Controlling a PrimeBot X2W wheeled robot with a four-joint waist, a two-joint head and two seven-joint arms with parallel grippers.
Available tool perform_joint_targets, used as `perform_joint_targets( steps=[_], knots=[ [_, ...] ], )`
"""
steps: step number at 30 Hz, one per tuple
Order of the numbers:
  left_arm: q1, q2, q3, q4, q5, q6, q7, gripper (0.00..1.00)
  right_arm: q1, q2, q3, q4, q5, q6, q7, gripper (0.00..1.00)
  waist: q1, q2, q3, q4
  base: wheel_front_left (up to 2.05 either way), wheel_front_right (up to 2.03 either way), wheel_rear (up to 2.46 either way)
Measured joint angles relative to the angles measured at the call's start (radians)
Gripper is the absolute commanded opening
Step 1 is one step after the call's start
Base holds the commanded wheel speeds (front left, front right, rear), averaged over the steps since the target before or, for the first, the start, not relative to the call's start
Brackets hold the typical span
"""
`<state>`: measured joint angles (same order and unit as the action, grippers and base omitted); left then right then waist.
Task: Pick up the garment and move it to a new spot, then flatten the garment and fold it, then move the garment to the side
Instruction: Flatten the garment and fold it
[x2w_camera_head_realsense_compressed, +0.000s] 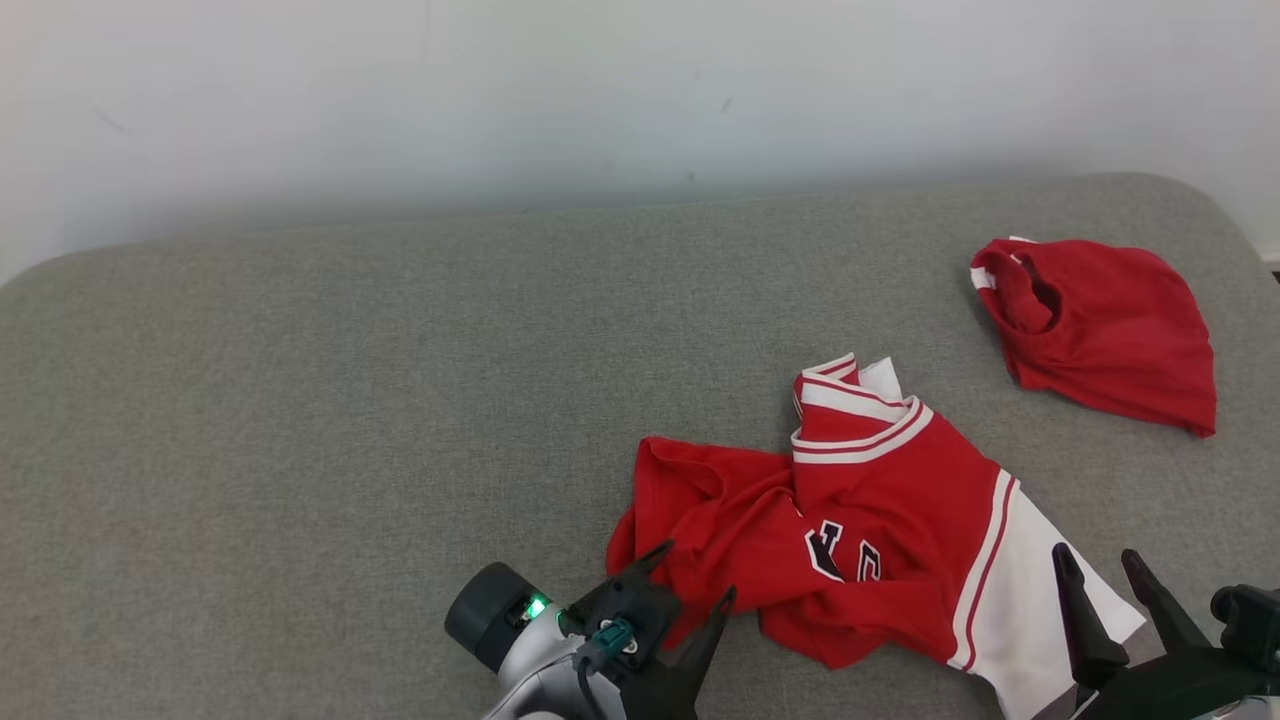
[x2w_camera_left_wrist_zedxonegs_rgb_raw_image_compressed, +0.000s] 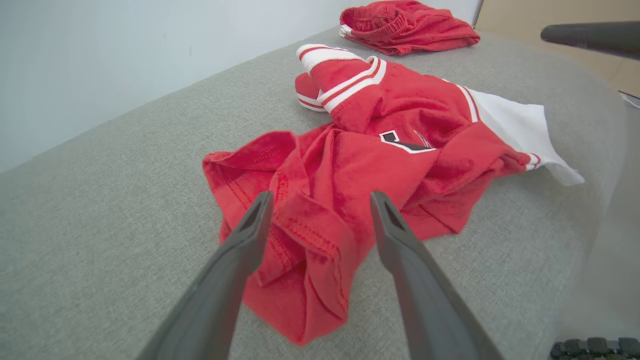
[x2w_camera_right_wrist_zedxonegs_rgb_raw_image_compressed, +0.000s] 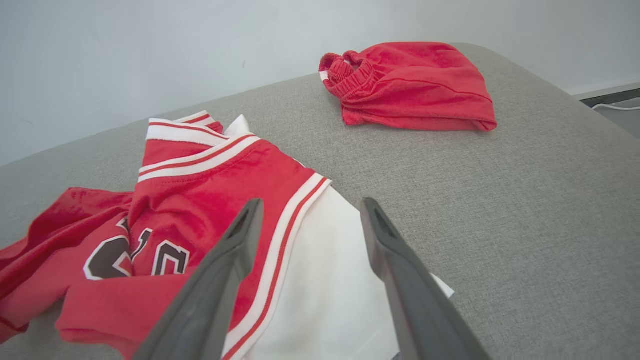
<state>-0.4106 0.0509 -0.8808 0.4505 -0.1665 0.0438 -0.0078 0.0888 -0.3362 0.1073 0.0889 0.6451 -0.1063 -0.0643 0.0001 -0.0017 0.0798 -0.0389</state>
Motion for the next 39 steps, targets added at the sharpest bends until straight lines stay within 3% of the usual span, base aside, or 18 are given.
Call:
perform_joint_targets(
  steps=[10, 11, 12, 13, 24, 39],
  knots=[
    [-0.032, -0.002, -0.03, 0.108, 0.014, 0.031, 0.025, 1.0, 0.001, 0.0, -0.002, -0.006, -0.027, -0.008, 0.004, 1.0, 0.0, 0.0, 0.008, -0.01, 0.0, 0.0, 0.0],
    [-0.032, -0.001, -0.029, 0.11, 0.009, 0.036, 0.025, 0.78, 0.003, 0.0, -0.007, -0.007, -0.027, -0.008, 0.004, 1.0, 0.0, 0.0, 0.008, -0.008, 0.0, 0.0, 0.0],
    [-0.033, -0.001, -0.029, 0.11, 0.005, 0.036, 0.025, 0.27, 0.006, 0.0, -0.014, -0.009, -0.027, -0.009, 0.004, 1.0, 0.0, 0.0, 0.009, -0.005, 0.0, 0.0, 0.0],
    [-0.036, -0.002, -0.028, 0.112, 0.003, 0.037, 0.025, 0.02, 0.008, 0.0, -0.018, -0.009, -0.027, -0.01, 0.004, 1.0, 0.0, 0.0, 0.009, -0.001, 0.0, 0.0, 0.0],
    [-0.065, -0.003, 0.045, 0.133, -0.046, 0.048, -0.014, 0.0, 0.007, 0.014, -0.015, -0.011, -0.031, -0.012, 0.004, 1.0, 0.0, 0.0, -0.004, 0.051, 0.0, 0.0, 0.0],
    [-0.023, 0.092, 0.139, 0.173, -0.103, 0.062, -0.047, 0.0, 0.015, 0.026, 0.008, 0.009, -0.041, -0.013, 0.033, 1.0, -0.0002, -0.0001, -0.058, 0.078, 0.0, 0.0, 0.0]
  ],
)
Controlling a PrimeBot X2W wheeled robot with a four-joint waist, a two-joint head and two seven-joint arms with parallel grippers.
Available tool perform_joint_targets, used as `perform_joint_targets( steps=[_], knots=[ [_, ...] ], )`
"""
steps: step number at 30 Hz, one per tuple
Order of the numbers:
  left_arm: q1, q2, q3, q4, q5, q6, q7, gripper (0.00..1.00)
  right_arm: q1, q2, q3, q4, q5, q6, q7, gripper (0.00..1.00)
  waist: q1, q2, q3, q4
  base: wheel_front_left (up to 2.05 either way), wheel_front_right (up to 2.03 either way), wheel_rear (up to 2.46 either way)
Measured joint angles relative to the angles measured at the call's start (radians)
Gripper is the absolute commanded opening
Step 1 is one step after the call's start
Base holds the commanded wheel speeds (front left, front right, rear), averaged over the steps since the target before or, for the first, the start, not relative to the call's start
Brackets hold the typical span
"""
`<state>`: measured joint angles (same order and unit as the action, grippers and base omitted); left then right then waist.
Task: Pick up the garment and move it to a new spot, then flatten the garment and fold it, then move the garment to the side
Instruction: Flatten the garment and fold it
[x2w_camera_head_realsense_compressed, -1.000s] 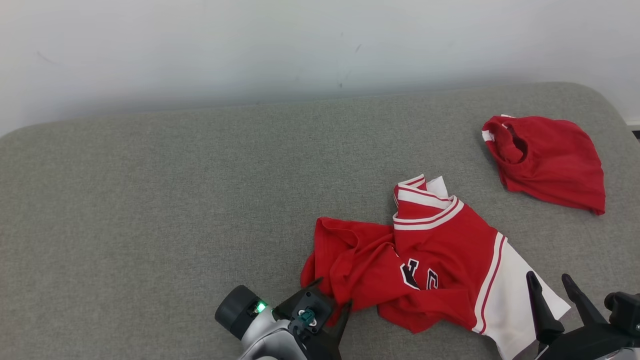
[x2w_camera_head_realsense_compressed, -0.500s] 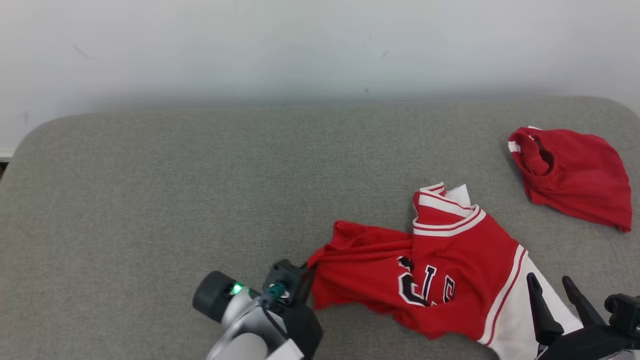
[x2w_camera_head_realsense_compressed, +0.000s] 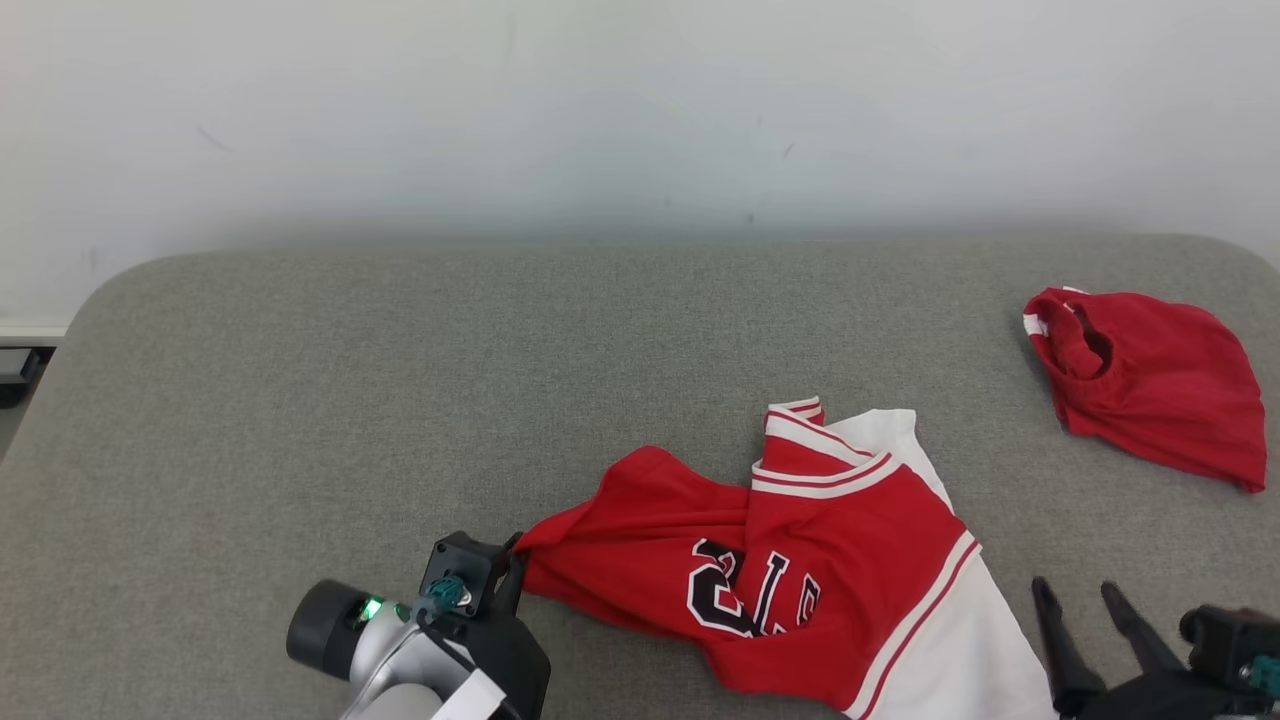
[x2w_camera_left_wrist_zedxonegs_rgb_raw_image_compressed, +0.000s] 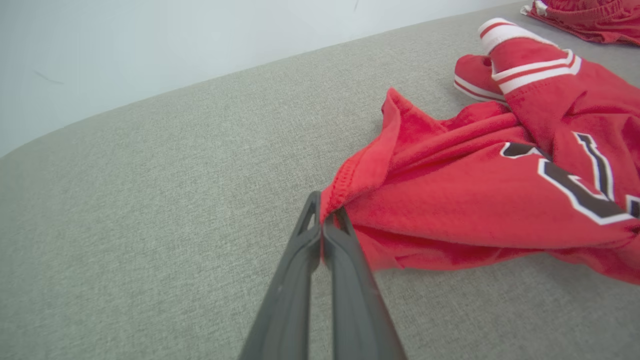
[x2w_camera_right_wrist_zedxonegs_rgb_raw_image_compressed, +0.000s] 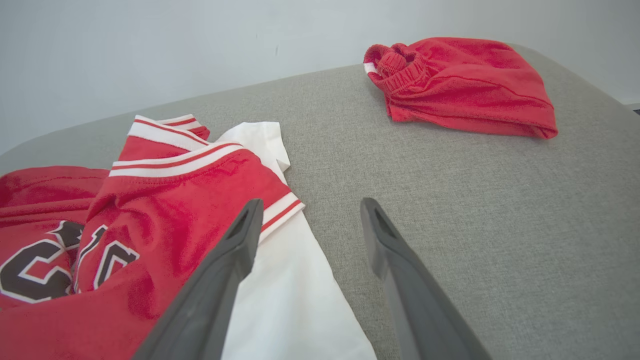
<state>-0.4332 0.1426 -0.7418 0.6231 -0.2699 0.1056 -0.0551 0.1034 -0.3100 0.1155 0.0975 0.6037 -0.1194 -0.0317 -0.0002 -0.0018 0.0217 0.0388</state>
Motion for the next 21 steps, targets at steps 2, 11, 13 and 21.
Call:
perform_joint_targets(
  steps=[2, 11, 13, 21],
  knots=[
    [0.008, -0.002, 0.006, 0.005, -0.007, 0.0, 0.0, 0.0, 0.012, -0.003, 0.01, 0.009, -0.009, -0.004, 0.015, 1.0, 0.0001, 0.0001, -0.002, 0.0, 0.0, 0.0, 0.0],
    [0.081, -0.01, 0.025, 0.013, -0.041, 0.001, -0.017, 0.0, 0.052, -0.013, 0.019, 0.043, -0.007, -0.004, 0.076, 1.0, 0.0, 0.0, -0.001, 0.008, 0.0, 0.0, 0.0],
    [0.082, -0.013, 0.028, 0.012, -0.046, 0.001, -0.018, 0.0, 0.043, -0.014, 0.024, 0.053, -0.007, -0.004, 0.084, 1.0, 0.0001, 0.0, 0.0, 0.013, 0.0, 0.0, 0.0],
    [0.1, -0.025, 0.039, -0.01, -0.058, 0.009, -0.036, 0.0, -0.115, -0.014, 0.071, 0.123, -0.027, 0.007, 0.108, 1.0, 0.0001, 0.0, 0.011, 0.029, 0.0, 0.0, 0.0]
  ],
)
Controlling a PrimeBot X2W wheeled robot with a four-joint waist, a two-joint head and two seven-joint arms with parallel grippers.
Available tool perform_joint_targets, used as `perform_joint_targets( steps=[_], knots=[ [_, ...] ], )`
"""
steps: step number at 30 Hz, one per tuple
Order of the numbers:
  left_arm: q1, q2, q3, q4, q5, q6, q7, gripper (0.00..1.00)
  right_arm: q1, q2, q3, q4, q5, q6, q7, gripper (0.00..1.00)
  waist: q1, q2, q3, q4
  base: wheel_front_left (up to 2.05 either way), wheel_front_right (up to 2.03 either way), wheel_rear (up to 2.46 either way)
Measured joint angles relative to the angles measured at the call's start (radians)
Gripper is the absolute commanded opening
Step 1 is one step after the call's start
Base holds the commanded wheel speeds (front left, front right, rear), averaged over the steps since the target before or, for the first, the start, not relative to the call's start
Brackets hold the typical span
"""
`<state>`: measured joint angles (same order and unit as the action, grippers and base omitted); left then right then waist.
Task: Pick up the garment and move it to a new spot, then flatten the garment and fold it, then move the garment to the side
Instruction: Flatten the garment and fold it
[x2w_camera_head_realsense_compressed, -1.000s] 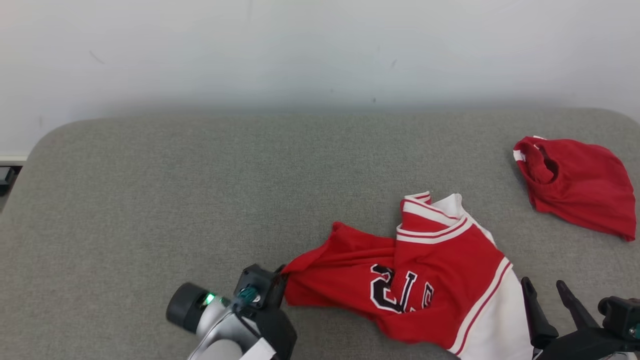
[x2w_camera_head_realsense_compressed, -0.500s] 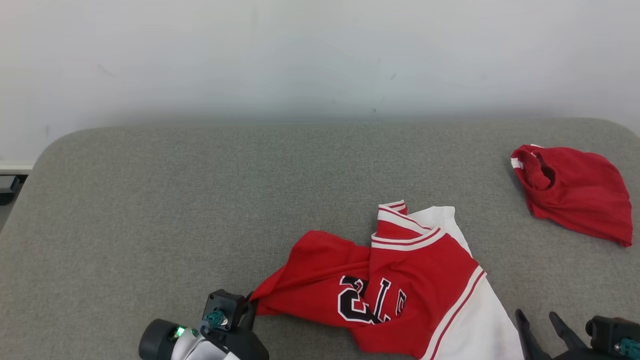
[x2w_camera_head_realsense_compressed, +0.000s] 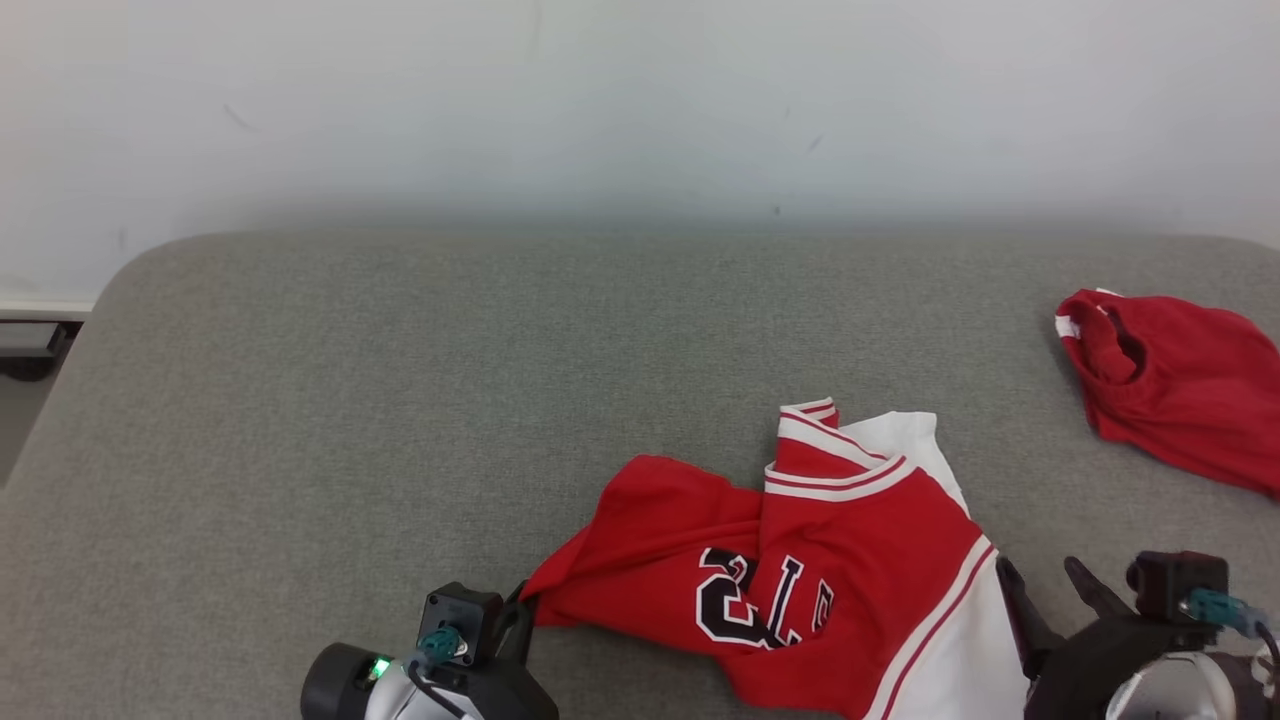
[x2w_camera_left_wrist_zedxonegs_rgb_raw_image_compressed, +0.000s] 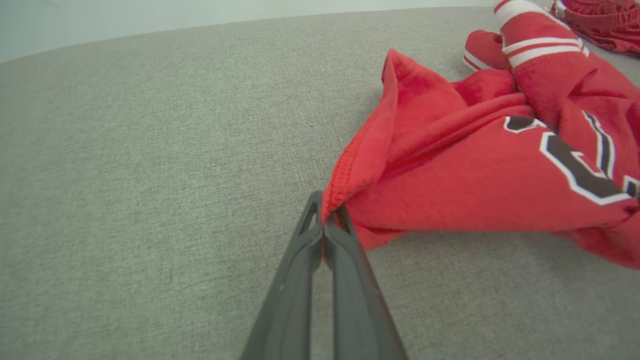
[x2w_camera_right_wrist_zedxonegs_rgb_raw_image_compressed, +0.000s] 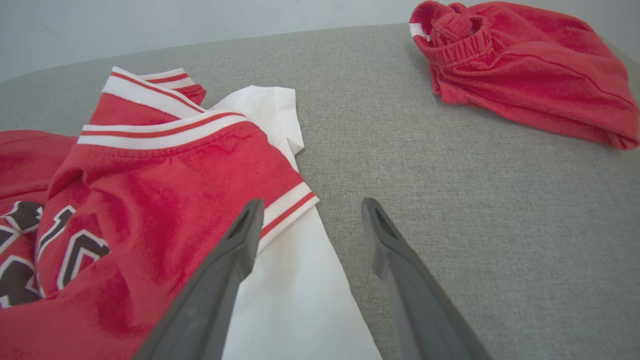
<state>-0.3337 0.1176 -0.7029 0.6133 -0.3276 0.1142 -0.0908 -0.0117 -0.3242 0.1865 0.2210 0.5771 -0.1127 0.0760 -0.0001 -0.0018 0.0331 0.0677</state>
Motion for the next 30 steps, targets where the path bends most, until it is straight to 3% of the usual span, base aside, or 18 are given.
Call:
perform_joint_targets(
  steps=[7, 8, 9, 30],
  knots=[
    [-0.001, -0.024, -0.015, -0.011, -0.006, -0.01, -0.008, 0.0, -0.04, 0.012, 0.032, 0.074, -0.013, 0.007, 0.031, 1.0, 0.0001, 0.0, 0.009, 0.034, 0.0, 0.0, 0.0],
    [0.0, -0.023, -0.012, -0.012, -0.009, -0.009, -0.009, 0.72, -0.042, 0.012, 0.036, 0.08, -0.02, 0.007, 0.031, 1.0, 0.0001, 0.0, 0.011, 0.038, 0.0, 0.0, 0.0],
    [0.001, -0.022, -0.006, -0.015, -0.012, -0.009, -0.017, 1.0, -0.05, 0.013, 0.041, 0.088, -0.026, 0.007, 0.036, 1.0, 0.0001, 0.0, 0.013, 0.041, 0.0, 0.0, 0.0],
    [0.042, -0.018, -0.018, -0.09, -0.007, -0.007, -0.031, 1.0, -0.007, -0.006, 0.058, 0.13, -0.053, 0.007, 0.087, 1.0, 0.0001, 0.0, 0.045, 0.019, 0.0, 0.0, 0.0]
  ],
)
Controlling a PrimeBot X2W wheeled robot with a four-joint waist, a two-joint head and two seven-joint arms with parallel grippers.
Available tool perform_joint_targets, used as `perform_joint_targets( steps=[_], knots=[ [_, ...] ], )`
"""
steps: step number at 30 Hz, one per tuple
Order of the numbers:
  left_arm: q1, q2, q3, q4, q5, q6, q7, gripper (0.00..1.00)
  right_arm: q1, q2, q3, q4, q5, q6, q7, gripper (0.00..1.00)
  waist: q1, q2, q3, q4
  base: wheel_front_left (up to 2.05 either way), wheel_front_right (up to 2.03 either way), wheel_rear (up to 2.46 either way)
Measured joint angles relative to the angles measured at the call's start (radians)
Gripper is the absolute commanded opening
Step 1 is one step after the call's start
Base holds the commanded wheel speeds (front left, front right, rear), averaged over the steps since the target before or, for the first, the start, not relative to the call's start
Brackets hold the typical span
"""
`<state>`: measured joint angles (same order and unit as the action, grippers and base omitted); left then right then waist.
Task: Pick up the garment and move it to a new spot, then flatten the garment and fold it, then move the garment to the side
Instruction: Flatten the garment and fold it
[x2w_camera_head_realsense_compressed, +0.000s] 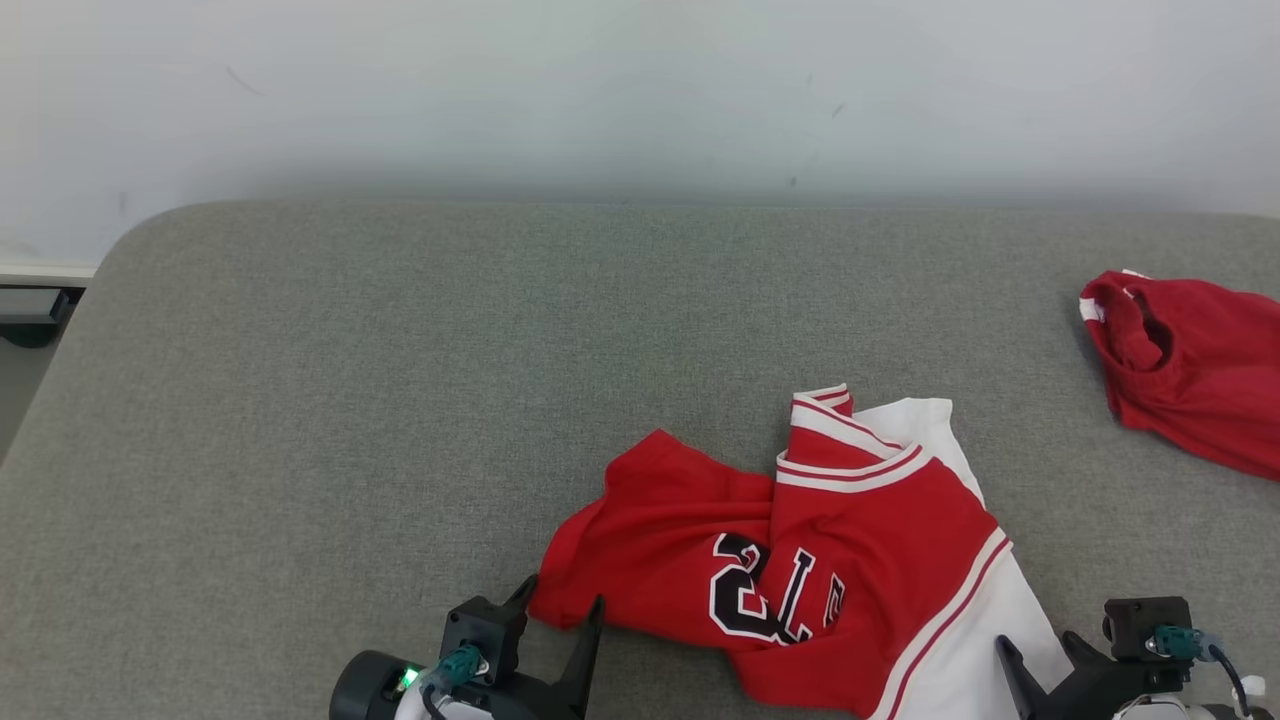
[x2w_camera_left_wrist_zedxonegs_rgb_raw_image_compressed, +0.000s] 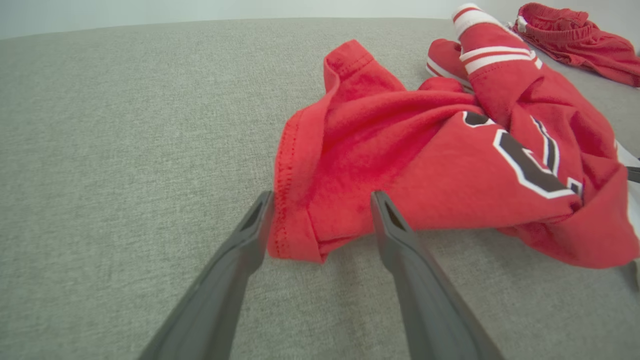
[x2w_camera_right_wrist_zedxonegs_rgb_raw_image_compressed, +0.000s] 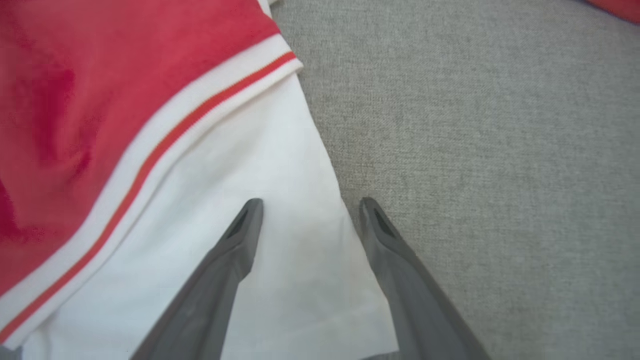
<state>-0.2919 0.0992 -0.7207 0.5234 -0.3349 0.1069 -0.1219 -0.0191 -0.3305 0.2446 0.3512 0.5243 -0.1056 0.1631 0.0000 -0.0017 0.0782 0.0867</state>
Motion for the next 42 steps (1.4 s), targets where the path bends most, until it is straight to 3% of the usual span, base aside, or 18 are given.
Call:
perform_joint_targets(
  steps=[5, 6, 7, 8, 9, 19, 25, 35, 42],
  knots=[
    [-0.001, 0.001, 0.009, 0.017, -0.009, 0.001, 0.017, 1.0, -0.001, -0.009, 0.008, 0.0, -0.01, -0.001, 0.023, 1.0, 0.0, 0.0, 0.003, -0.005, 0.0, 0.0, 0.0],
    [-0.002, -0.001, 0.013, 0.025, -0.017, -0.001, 0.019, 1.0, -0.002, -0.008, 0.009, 0.0, -0.01, -0.001, 0.031, 0.76, 0.0, 0.0, 0.004, -0.006, 0.0, 0.0, 0.0],
    [-0.003, -0.001, 0.011, 0.037, -0.017, -0.002, 0.031, 0.93, -0.005, -0.007, 0.012, 0.0, -0.01, -0.001, 0.04, 0.42, 0.0, 0.0, 0.003, -0.007, 0.0, 0.0, 0.0],
    [-0.003, -0.001, 0.011, 0.037, -0.017, -0.002, 0.031, 0.26, -0.005, -0.007, 0.012, 0.0, -0.01, -0.001, 0.04, 0.0, 0.0, 0.0, 0.003, -0.007, 0.0, 0.0, 0.0],
    [-0.001, -0.003, 0.013, 0.045, -0.022, -0.007, 0.036, 0.0, -0.007, -0.007, 0.016, 0.0, -0.01, -0.001, 0.045, 0.0, 0.0, 0.0, 0.003, -0.008, 0.0, 0.0, 0.0],
    [-0.007, -0.004, 0.037, 0.072, -0.055, -0.019, 0.036, 0.0, -0.019, -0.019, -0.011, -0.041, -0.018, -0.001, 0.01, 0.0, 0.0, 0.0, 0.003, -0.013, 0.0, 0.0, 0.0],
    [-0.051, 0.047, 0.115, 0.061, -0.065, -0.01, -0.003, 0.0, -0.095, -0.039, -0.101, -0.103, -0.025, -0.006, -0.109, 0.0, 0.0, 0.0, -0.013, -0.018, 0.0, 0.0, 0.0],
    [-0.065, 0.121, 0.2, -0.007, -0.067, 0.0, -0.056, 0.0, -0.088, -0.04, -0.211, -0.13, 0.007, -0.01, -0.238, 0.0, 0.0, -0.0001, -0.047, -0.02, 0.0, 0.0, 0.0],
    [0.0, 0.095, 0.167, -0.025, -0.066, 0.007, -0.046, 0.0, 0.006, -0.01, -0.214, -0.079, 0.03, -0.011, -0.238, 0.0, -0.0001, 0.0, -0.051, -0.021, 0.0, 0.0, 0.0]
  ],
)
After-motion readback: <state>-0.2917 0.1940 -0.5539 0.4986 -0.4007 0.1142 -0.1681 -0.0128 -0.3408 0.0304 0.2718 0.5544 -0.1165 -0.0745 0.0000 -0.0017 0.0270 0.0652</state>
